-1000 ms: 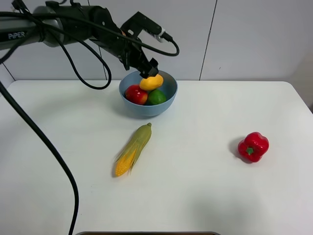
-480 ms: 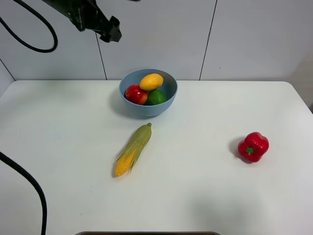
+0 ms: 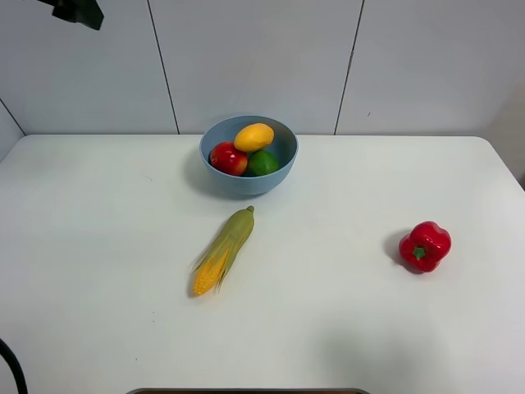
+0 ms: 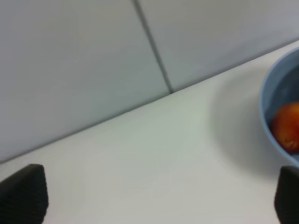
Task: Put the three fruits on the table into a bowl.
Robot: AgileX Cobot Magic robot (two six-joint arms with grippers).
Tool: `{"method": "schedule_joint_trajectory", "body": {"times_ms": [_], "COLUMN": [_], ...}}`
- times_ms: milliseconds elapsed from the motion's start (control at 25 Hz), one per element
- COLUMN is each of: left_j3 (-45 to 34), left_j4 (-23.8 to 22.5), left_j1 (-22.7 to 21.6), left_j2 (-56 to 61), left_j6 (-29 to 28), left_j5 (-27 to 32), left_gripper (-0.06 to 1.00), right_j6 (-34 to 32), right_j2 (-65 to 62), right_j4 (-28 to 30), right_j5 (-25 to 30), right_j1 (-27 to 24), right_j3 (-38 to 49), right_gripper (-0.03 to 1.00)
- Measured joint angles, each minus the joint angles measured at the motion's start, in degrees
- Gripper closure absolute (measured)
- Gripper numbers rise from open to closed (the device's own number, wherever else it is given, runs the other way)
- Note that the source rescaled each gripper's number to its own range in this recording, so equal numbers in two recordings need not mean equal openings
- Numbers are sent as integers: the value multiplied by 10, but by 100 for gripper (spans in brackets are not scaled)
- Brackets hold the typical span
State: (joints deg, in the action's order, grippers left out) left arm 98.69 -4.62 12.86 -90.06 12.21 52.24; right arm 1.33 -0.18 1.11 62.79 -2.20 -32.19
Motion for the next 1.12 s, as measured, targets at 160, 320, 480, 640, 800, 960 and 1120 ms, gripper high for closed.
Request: {"method": "schedule_joint_trajectory", "body": {"times_ms": [160,320,480,640,800,960,1120], "left_j3": [-28,-58,-87,-123,-171,-228,-293], "left_j4": [0,0,0,-2,-26,-41,-51], "left_j1": [-20,-34,-38,-38,-38,-38,-38], "left_j2": [56,113,166,222,291,373,457], "left_j6": [-2,-2,-10,-15,-33,-62,-77], "left_j5": [11,19,49,62,63,77,98], "left_gripper": [-4,-4,-4,-4,-5,-5,-5], "right_j6": [0,0,0,0,0,0,0], "right_j2": [0,0,0,0,0,0,0], "right_j4": [0,0,0,0,0,0,0], "right_j5": [0,0,0,0,0,0,0], "right_j1": [0,0,0,0,0,0,0], "right_j3": [0,0,0,0,0,0,0], "right_gripper": [-3,-3,-3,-3,-3,-3,-3]}}
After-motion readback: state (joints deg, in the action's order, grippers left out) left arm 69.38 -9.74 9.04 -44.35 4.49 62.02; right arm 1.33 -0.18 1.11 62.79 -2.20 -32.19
